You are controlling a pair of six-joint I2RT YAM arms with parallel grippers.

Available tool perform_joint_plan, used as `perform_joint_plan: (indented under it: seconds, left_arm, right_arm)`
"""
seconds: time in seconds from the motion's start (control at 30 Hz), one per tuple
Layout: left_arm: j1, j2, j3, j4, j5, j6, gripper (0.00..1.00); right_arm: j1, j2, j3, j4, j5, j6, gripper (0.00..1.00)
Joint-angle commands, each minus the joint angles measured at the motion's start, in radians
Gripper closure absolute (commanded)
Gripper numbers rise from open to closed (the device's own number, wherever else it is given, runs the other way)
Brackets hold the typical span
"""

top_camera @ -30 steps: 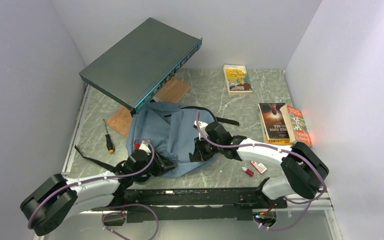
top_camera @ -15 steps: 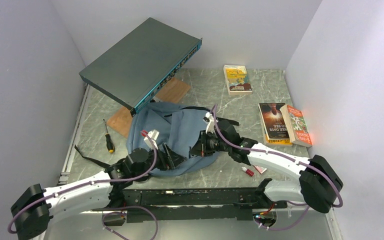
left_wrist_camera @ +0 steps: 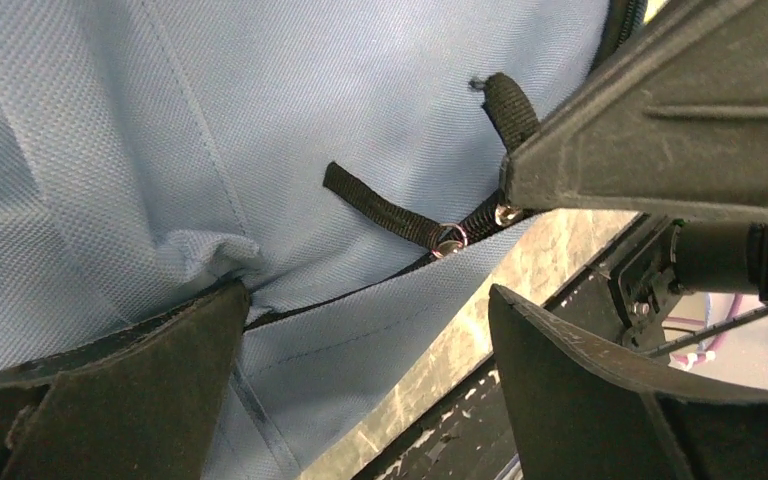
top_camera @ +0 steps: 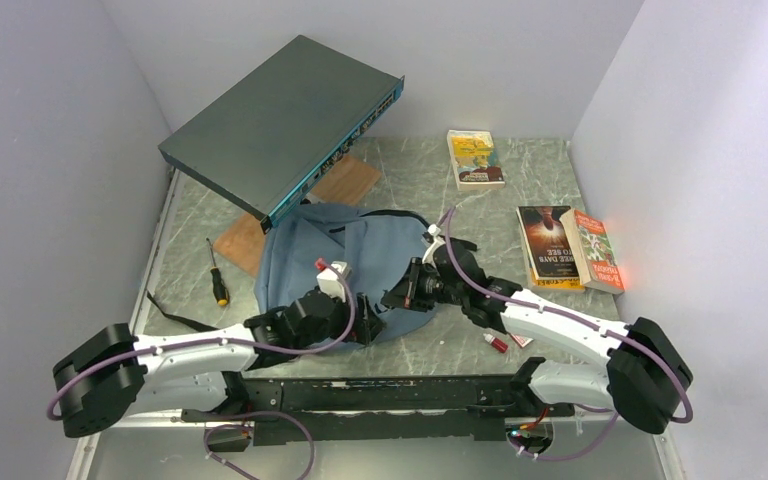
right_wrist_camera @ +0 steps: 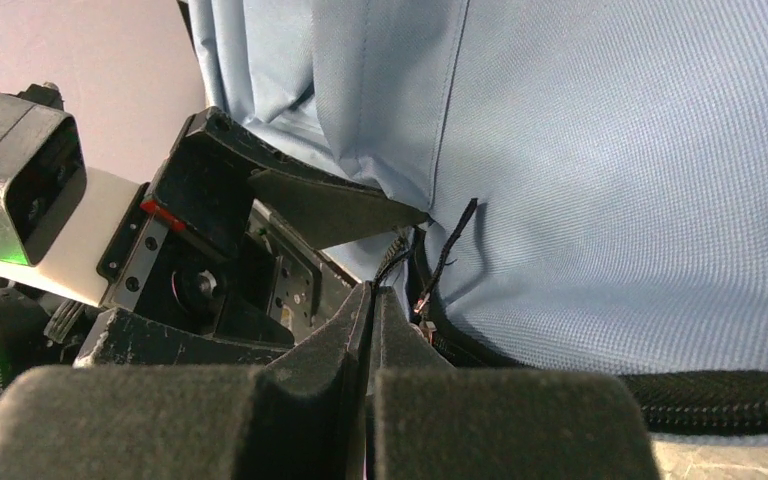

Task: Pack the student bag
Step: Unzip the student bag at the center of the board.

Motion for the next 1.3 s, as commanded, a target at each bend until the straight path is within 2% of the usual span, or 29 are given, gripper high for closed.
perform_joint_plan:
  seconds: [0.0,0.07,0.13,0.23,0.33,0.47,0.57,0.63,0.7,0.73,0.8,0.97,1.13,1.27]
  left_arm:
    - [-0.003,0.06,0.09,-0.102,-0.102,-0.014,0.11]
    - [-0.002,0.098,0.123,-0.198,-0.146,-0.048,0.29]
    - [0.002,0.131,0.136,-0.244,-0.17,-0.074,0.43]
    - [0.011,0.158,0.131,-0.312,-0.176,-0.105,0.56]
    - [0.027,0.149,0.097,-0.342,-0.174,-0.158,0.59]
    - [0.038,0.097,0.037,-0.348,-0.16,-0.184,0.58]
    - [0.038,0.026,0.023,-0.354,-0.144,-0.147,0.54]
    - [0.038,-0.036,0.016,-0.323,-0.104,-0.087,0.38]
    - [0.038,-0.096,0.034,-0.326,-0.067,-0.039,0.15]
    - [0.038,-0.119,0.056,-0.342,-0.054,-0.025,0.07]
    - [0.037,-0.154,0.109,-0.369,-0.023,0.009,0.01]
    - [0.037,-0.113,0.294,-0.411,0.066,0.11,0.0]
    - [0.044,0.029,0.46,-0.405,0.087,0.188,0.0]
    - [0.094,0.169,0.578,-0.416,0.136,0.214,0.0]
  right_arm:
    - [-0.004,-0.025,0.064,0.013,0.013,0.016,1.0]
    - [-0.011,-0.039,0.078,-0.054,0.059,-0.003,1.0]
    - [-0.033,-0.068,0.073,-0.078,0.078,-0.031,1.0]
    - [-0.129,-0.095,0.084,-0.136,0.043,-0.085,1.0]
    - [-0.288,-0.095,0.115,-0.224,-0.042,-0.171,1.0]
    - [-0.443,-0.08,0.188,-0.327,-0.056,-0.353,1.0]
    - [-0.466,-0.066,0.222,-0.331,-0.096,-0.446,1.0]
    - [-0.465,-0.077,0.198,-0.258,-0.209,-0.456,1.0]
    - [-0.463,-0.089,0.17,-0.212,-0.252,-0.445,1.0]
    - [-0.462,-0.093,0.163,-0.199,-0.265,-0.445,1.0]
    - [-0.46,-0.1,0.155,-0.196,-0.277,-0.443,1.0]
    - [-0.451,-0.121,0.133,-0.167,-0.333,-0.415,1.0]
    - [-0.426,-0.134,0.132,-0.165,-0.317,-0.392,1.0]
    - [-0.416,-0.138,0.129,-0.17,-0.312,-0.378,1.0]
